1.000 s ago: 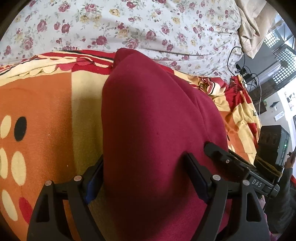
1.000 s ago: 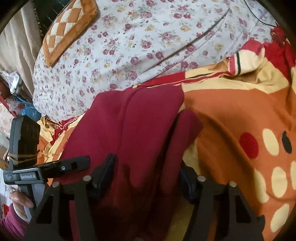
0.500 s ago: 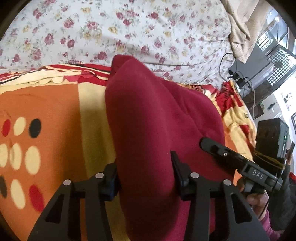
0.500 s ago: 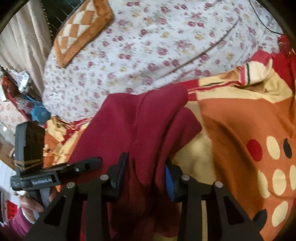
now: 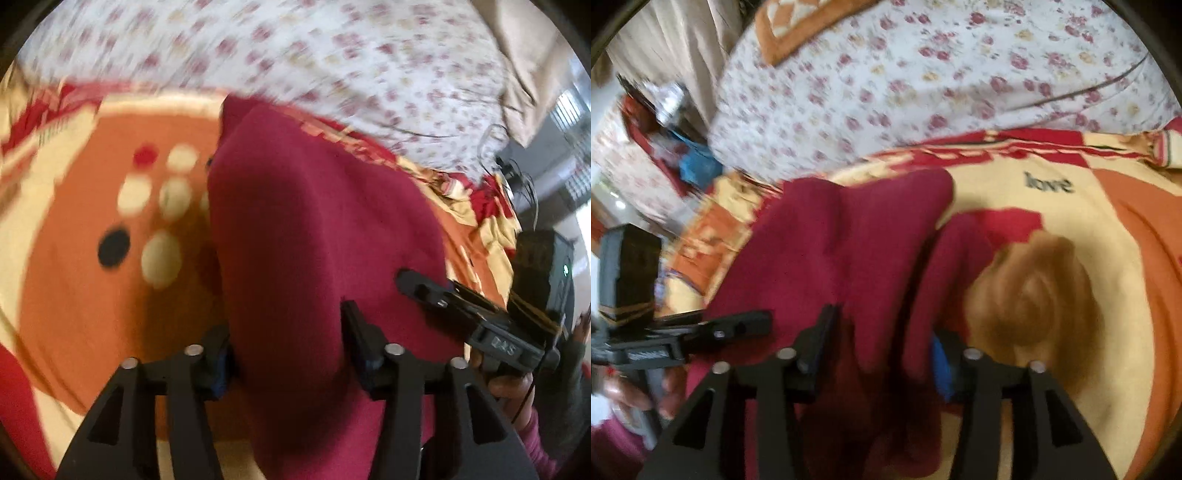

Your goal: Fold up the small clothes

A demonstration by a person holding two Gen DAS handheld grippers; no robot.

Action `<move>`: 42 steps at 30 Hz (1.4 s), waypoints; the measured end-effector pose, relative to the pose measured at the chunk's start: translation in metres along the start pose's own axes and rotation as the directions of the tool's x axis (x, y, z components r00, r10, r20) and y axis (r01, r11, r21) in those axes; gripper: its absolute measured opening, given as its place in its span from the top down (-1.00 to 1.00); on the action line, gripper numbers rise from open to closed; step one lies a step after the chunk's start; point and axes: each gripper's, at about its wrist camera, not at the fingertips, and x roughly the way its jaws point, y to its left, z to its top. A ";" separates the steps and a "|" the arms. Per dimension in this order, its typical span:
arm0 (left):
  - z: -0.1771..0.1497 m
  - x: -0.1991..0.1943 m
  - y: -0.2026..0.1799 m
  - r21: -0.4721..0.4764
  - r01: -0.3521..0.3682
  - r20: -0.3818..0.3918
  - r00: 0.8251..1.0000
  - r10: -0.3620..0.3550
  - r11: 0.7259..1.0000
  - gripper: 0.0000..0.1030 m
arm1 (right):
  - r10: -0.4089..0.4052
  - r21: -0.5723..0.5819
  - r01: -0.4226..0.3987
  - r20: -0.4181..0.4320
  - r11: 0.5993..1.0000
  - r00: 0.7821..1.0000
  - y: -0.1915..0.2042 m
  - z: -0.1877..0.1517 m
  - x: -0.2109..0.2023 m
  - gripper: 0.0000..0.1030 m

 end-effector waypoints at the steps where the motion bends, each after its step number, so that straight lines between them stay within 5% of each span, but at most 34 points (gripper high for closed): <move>1: -0.003 0.000 0.003 -0.017 0.015 0.008 1.000 -0.015 1.000 0.00 | 0.003 0.009 -0.003 -0.009 1.000 1.000 -0.002 -0.003 0.002 -0.09; 4: -0.007 -0.006 0.005 -0.034 0.031 0.034 0.999 -0.029 0.999 -0.07 | 0.003 0.031 -0.003 -0.015 1.000 1.000 -0.005 -0.006 -0.010 -0.09; 10: -0.014 -0.023 -0.012 0.042 -0.108 0.105 0.989 0.103 0.993 -0.08 | -0.058 -0.063 0.062 0.063 0.996 0.996 0.022 -0.008 -0.057 -0.09; 14: -0.016 -0.032 -0.020 0.052 -0.149 0.148 0.979 0.140 0.987 -0.08 | -0.015 -0.124 0.028 0.109 0.992 0.994 0.044 -0.012 -0.079 -0.09; 19: -0.019 -0.039 -0.027 0.057 -0.175 0.187 0.969 0.162 0.983 -0.08 | 0.027 -0.208 -0.013 0.065 0.978 0.998 0.066 -0.020 -0.071 -0.08; 25: -0.025 -0.038 -0.030 0.068 -0.206 0.192 0.963 0.189 0.976 -0.08 | -0.099 -0.274 0.093 -0.011 0.957 0.995 0.058 -0.036 -0.043 -0.04; 30: -0.030 -0.032 -0.028 0.049 -0.209 0.183 0.963 0.197 0.977 -0.08 | -0.165 -0.312 0.159 0.006 0.937 0.986 0.056 -0.051 -0.039 -0.05; 37: -0.038 -0.046 -0.037 0.073 -0.265 0.242 0.940 0.241 0.961 -0.08 | -0.192 -0.264 0.189 0.013 0.946 0.981 0.056 -0.049 -0.052 -0.04; 42: -0.042 -0.056 -0.048 0.099 -0.315 0.289 0.917 0.275 0.944 -0.08 | -0.168 -0.162 0.183 0.102 0.970 0.981 0.057 -0.041 -0.078 -0.18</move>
